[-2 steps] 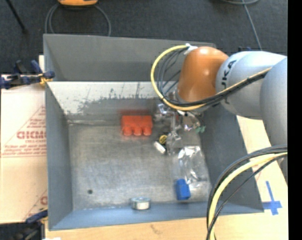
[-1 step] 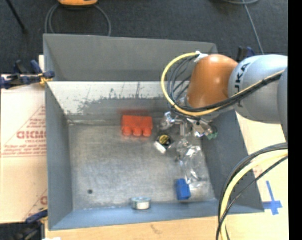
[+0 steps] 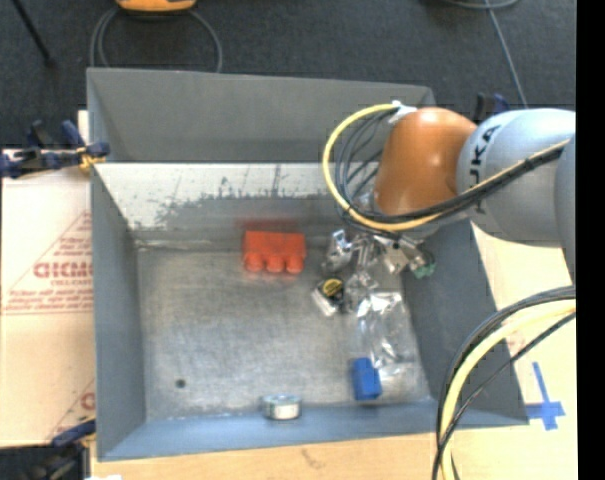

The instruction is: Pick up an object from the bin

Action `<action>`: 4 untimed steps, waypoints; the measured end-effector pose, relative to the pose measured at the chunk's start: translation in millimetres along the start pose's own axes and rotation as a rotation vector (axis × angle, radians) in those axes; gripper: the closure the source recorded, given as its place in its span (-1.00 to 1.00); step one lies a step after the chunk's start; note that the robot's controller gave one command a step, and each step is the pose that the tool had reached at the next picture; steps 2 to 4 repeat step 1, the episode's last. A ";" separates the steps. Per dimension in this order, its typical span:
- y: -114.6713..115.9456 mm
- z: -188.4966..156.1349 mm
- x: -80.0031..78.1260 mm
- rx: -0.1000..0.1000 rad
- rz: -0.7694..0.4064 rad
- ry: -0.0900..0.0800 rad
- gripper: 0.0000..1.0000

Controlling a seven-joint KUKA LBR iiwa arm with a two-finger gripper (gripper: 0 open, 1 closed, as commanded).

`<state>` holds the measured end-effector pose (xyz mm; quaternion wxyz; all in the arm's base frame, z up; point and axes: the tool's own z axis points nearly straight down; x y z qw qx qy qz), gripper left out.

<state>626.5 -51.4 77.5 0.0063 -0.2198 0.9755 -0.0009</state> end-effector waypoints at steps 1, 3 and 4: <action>-34.9 -156.6 44.0 0.000 -0.488 0.005 1.00; -34.9 -156.6 44.0 0.000 -0.488 0.005 1.00; -34.9 -156.6 44.0 0.000 -0.488 0.005 1.00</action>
Offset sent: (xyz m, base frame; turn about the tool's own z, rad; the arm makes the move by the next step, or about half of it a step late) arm -0.0284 -0.0486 0.1528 -0.4904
